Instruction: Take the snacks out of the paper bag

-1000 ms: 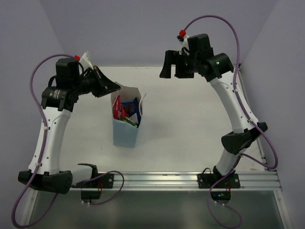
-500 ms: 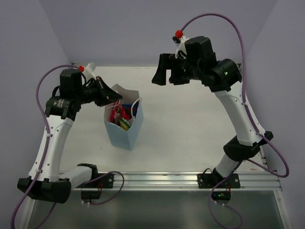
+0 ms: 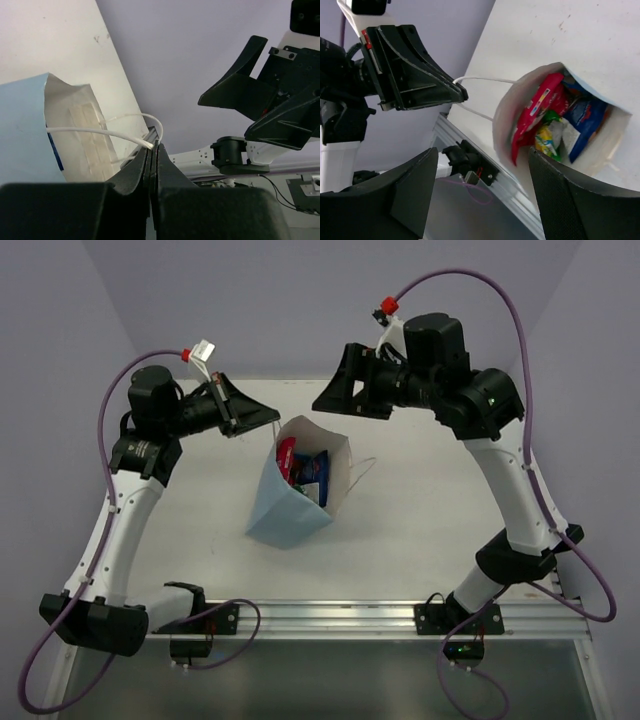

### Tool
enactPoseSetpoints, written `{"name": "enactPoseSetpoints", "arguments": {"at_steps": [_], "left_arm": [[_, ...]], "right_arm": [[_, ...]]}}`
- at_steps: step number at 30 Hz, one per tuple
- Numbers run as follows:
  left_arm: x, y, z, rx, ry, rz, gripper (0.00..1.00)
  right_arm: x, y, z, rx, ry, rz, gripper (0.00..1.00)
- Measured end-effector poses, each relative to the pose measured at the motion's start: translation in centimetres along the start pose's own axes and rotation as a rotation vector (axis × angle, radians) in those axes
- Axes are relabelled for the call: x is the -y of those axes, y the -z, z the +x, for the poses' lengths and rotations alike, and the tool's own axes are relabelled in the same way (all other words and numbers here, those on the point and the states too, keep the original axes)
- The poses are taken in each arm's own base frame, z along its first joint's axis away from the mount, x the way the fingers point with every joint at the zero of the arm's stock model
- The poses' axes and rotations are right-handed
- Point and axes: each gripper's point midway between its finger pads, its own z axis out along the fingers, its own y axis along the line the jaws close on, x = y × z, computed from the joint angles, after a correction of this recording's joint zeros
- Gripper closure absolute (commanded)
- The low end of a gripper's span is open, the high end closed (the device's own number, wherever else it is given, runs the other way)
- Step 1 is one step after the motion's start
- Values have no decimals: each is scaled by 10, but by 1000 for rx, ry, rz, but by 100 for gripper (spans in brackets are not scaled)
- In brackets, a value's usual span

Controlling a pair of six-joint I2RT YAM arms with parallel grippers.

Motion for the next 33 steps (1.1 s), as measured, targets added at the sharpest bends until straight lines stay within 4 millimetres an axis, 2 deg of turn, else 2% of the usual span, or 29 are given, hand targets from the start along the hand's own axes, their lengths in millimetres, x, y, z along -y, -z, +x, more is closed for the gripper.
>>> {"name": "enactPoseSetpoints", "arguments": {"at_steps": [3,4,8,11,13,16,26,29,33], "left_arm": [[1,-9,9,-35,20,33,100],[2,-12,12,-43,23,42,100],[1,-19,20,-61,37,74,100],[-2,-21,24,-67,52,81,100],[-2,-23,26,-70,57,87,100],[1,-24,27,-73,53,103,100],[16,-27,31,-81,40,150,100],[16,-28,32,-85,45,151,100],[17,-29,32,-85,46,153,100]], "right_arm": [[2,-8,6,-21,-51,-5,28],[6,-12,11,-37,-72,7,32],[41,-32,48,-120,-168,92,40],[63,-41,75,-176,-228,150,41],[71,-46,83,-189,-247,164,41],[77,-56,87,-192,-258,168,43],[76,-93,70,-179,-252,151,42],[82,-104,72,-178,-252,151,44],[97,-117,86,-195,-258,168,45]]}}
